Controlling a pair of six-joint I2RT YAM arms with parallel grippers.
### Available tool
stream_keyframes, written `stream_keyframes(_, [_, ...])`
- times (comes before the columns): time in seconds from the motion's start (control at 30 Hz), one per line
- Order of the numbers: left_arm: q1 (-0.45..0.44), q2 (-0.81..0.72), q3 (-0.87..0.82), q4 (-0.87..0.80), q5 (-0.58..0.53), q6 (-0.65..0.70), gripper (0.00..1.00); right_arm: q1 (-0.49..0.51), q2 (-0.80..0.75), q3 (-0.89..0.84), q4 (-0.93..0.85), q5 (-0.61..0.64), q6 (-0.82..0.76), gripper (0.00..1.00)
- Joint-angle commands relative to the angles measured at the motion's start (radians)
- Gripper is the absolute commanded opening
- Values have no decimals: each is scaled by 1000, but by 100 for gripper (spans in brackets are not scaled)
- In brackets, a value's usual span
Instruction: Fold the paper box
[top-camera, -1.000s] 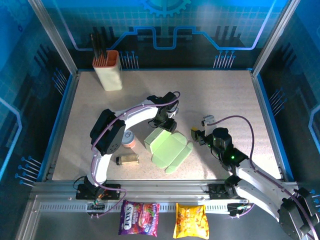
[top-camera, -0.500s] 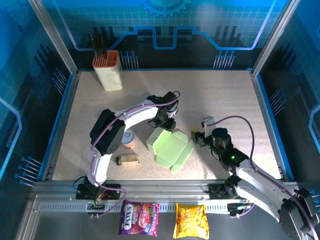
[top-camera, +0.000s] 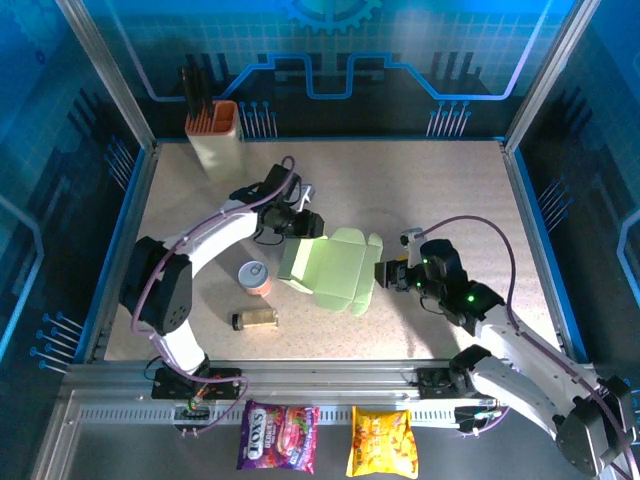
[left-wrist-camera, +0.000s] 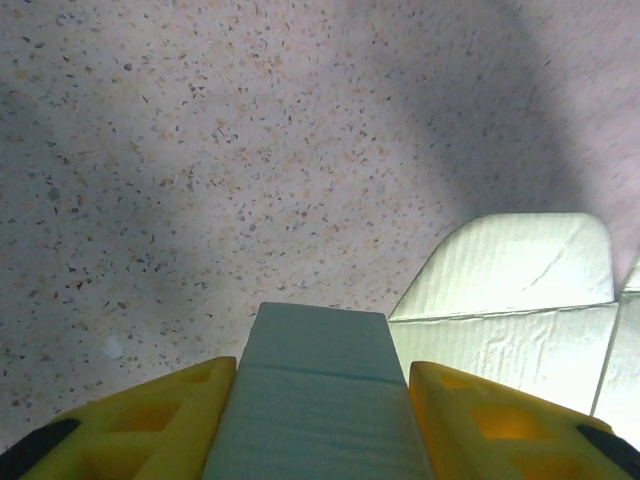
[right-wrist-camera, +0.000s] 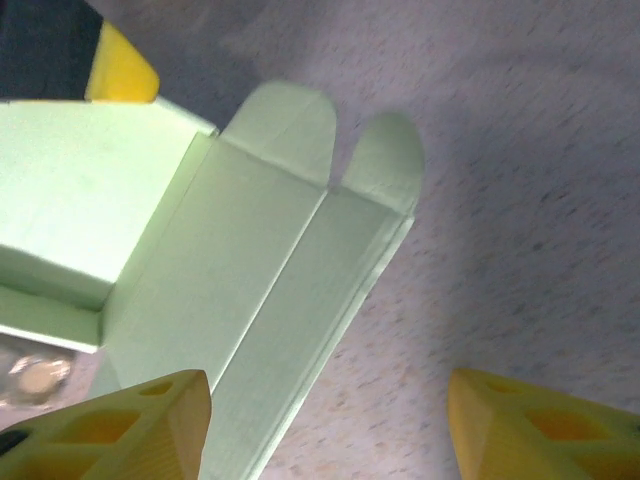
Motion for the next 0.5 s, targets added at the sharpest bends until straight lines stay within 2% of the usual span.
stream_keyframes(0.0, [16, -45, -51, 102, 124, -79, 36, -15, 35, 34, -31, -183, 118, 64])
stream_keyframes(0.13, [33, -64, -83, 149, 158, -111, 36, -18, 69, 34, 49, -270, 181, 60])
stream_keyframes(0.3, [44, -74, -111, 200, 183, -146, 36, -25, 104, 37, 107, -319, 214, 44])
stream_keyframes(0.47, [45, -70, -125, 226, 203, -163, 37, -35, 145, 47, 120, -336, 217, 32])
